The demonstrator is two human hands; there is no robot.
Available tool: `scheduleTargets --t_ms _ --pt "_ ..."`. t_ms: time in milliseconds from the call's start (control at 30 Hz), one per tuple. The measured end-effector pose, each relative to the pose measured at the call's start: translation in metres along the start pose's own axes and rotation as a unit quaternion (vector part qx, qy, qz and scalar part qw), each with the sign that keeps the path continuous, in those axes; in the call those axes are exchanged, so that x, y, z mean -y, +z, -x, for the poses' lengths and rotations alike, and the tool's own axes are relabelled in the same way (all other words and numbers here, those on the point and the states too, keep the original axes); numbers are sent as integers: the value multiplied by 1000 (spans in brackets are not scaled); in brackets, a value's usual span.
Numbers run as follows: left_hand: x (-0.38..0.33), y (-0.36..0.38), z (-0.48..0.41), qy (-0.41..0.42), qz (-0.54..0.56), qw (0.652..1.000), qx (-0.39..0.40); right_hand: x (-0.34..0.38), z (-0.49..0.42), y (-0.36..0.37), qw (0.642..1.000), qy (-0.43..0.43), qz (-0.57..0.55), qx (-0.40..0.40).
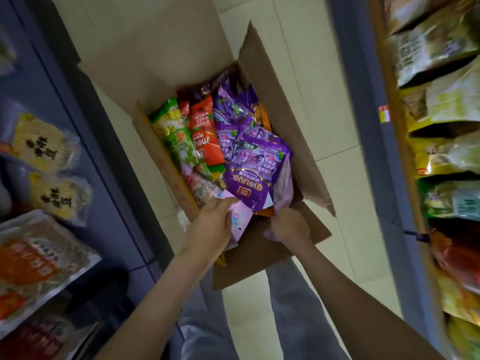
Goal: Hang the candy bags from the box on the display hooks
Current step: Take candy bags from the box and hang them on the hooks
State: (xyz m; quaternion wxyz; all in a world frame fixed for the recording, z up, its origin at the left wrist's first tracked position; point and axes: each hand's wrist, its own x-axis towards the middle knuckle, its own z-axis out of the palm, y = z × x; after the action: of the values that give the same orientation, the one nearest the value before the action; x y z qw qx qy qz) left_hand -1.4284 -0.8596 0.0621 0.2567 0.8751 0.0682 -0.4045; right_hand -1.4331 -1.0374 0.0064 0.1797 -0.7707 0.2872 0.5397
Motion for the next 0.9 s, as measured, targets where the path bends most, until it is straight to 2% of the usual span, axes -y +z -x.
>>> scheduleTargets --t_ms 100,200,300,400,467,500,567,667,800,900 --pt "-31 -20 7 54 -72 996 1 26 38 -46 988 -55 140 -40" --pt "-61 -52 17 132 -110 985 -19 53 96 -91 946 -147 281 -71" --pt "-90 -96 34 203 -126 970 -34 77 162 -123 904 -245 338 -92" --pt "-109 -153 59 195 -159 968 9 99 230 -149 860 -327 369 -131" --pt "-113 -193 82 193 -138 971 -9 113 269 -166 845 -372 352 -151" --pt "-113 -211 95 190 -106 976 -26 119 288 -175 848 -392 323 -148" --pt "-114 -243 130 144 -90 984 -56 130 322 -197 872 -421 227 -102" --pt "-105 -285 188 62 -40 986 -147 147 367 -228 872 -470 113 -76" --pt "-81 -335 273 29 105 959 -261 180 436 -238 847 -525 51 -60" --pt "-61 -360 336 30 212 916 -339 218 491 -223 797 -599 61 -43"
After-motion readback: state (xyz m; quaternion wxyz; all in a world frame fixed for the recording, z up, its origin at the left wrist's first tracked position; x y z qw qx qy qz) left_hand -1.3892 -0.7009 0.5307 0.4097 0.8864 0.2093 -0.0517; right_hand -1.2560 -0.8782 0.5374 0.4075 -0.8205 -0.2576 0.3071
